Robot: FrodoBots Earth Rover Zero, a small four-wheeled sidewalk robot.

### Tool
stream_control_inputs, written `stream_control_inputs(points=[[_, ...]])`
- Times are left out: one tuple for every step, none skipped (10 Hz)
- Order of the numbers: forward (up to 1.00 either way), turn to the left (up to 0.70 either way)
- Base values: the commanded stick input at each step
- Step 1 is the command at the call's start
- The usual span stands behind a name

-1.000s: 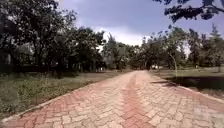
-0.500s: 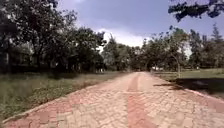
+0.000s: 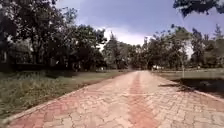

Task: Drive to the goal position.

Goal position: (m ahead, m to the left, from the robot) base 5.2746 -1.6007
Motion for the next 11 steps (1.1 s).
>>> stream_control_inputs(points=[[0.7, -0.35], [0.7, -0.35], [0.7, -0.13], [0.7, -0.03], [0.7, 0.0], [0.7, 0.0], [0.7, 0.0], [0.7, 0.0], [0.7, 0.0], [0.7, 0.0], [0.7, 0.0]])
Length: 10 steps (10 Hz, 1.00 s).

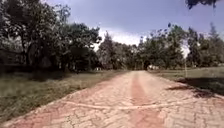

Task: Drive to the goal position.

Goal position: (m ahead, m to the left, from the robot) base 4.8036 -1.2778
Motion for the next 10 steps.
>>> stream_control_inputs(points=[[0.7, 0.0], [0.7, 0.0], [0.7, 0.0], [0.7, 0.0], [0.7, 0.0], [0.7, 0.0], [0.7, 0.0], [0.7, 0.0], [0.7, 0.0], [0.7, 0.0]])
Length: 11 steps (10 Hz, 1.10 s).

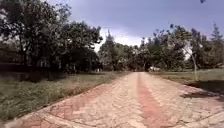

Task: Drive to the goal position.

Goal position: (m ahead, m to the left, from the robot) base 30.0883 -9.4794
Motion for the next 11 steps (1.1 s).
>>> stream_control_inputs(points=[[0.7, 0.0], [0.7, 0.0], [0.7, 0.0], [0.7, 0.0], [0.7, 0.0], [0.7, 0.0], [0.7, 0.0], [0.7, 0.0], [0.7, 0.0], [0.7, 0.0], [0.7, 0.0]])
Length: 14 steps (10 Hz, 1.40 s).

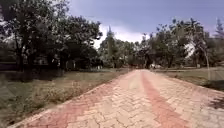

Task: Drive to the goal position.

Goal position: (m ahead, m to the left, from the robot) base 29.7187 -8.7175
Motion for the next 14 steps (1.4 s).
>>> stream_control_inputs(points=[[0.7, 0.0], [0.7, -0.04], [0.7, -0.22], [0.7, -0.35], [0.7, -0.35], [0.7, -0.35], [0.7, -0.35], [0.7, -0.35], [0.7, -0.35], [0.7, -0.35], [0.7, -0.35], [0.7, -0.35], [0.7, -0.35], [0.7, -0.35]])
